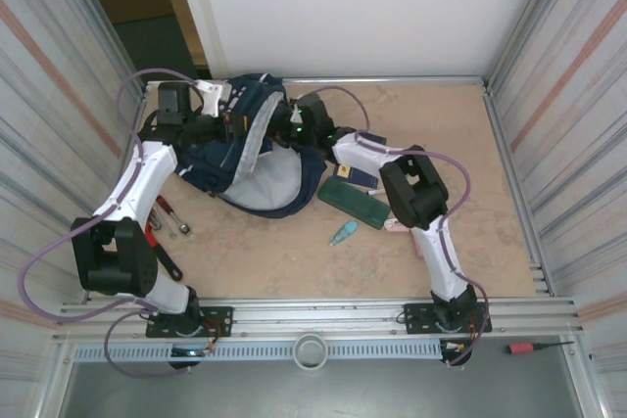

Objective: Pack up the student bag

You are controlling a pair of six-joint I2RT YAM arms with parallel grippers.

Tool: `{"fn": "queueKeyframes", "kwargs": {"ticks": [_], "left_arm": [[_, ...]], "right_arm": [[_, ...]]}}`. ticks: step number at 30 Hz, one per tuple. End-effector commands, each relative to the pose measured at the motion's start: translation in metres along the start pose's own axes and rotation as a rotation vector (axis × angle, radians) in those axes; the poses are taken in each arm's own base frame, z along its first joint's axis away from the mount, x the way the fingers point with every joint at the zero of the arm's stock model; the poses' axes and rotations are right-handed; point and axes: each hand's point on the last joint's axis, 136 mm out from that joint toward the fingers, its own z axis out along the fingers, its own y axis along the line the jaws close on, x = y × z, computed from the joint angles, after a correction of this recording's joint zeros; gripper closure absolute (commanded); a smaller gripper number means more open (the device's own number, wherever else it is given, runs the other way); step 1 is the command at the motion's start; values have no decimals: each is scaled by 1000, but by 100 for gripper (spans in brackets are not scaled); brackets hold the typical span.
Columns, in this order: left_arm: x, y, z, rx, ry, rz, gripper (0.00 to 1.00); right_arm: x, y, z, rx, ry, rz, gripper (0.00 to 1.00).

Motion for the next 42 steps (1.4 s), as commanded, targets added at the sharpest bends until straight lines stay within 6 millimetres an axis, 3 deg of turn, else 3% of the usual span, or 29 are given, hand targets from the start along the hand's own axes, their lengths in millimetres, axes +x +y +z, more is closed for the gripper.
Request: {"fn": "queueKeyframes", "kwargs": {"ticks": [1,3,5,11,14,17,19,22,24,26,28,30,32,35,39,42], "left_arm": [[-49,-31,-20,100,-142,97,100],[-49,-31,-18,106,-142,94,100],[-48,-30,-17,104,-139,93,100],[-39,-14,-9,49,-118,66,100],[-24,-3,0,21,-85,32,100],[1,2,14,-1,-35,17,100],[24,3,27,-31,17,25,100],[53,15,39,-118,78,26,100],[63,26,41,-177,96,12,98],[66,30,41,-212,100,3,88],[66,25,43,-212,107,18,71],[60,9,48,-205,101,54,51],[56,-14,57,-172,93,96,40],[54,-49,78,-149,90,148,35],[64,-88,123,-84,123,155,32],[69,-99,159,-83,163,139,32]], "right_arm": [[-1,22,31,0,-113,-46,79],[4,28,32,8,-70,-84,63],[4,26,16,33,-67,-135,54],[5,27,-76,31,-78,-236,47],[8,15,-125,75,-85,-268,44],[-2,-17,-177,209,-114,-293,40],[-19,-52,-212,348,-146,-279,37],[-40,-99,-254,470,-162,-207,34],[-47,-123,-270,529,-160,-179,30],[-50,-143,-278,573,-143,-161,27],[-54,-159,-280,605,-120,-140,25],[-54,-170,-274,600,-79,-114,24],[-54,-179,-268,604,-49,-105,22],[-53,-192,-261,633,-11,-98,21],[-55,-208,-256,650,2,-63,21],[-55,-215,-251,649,12,-39,24]]}}
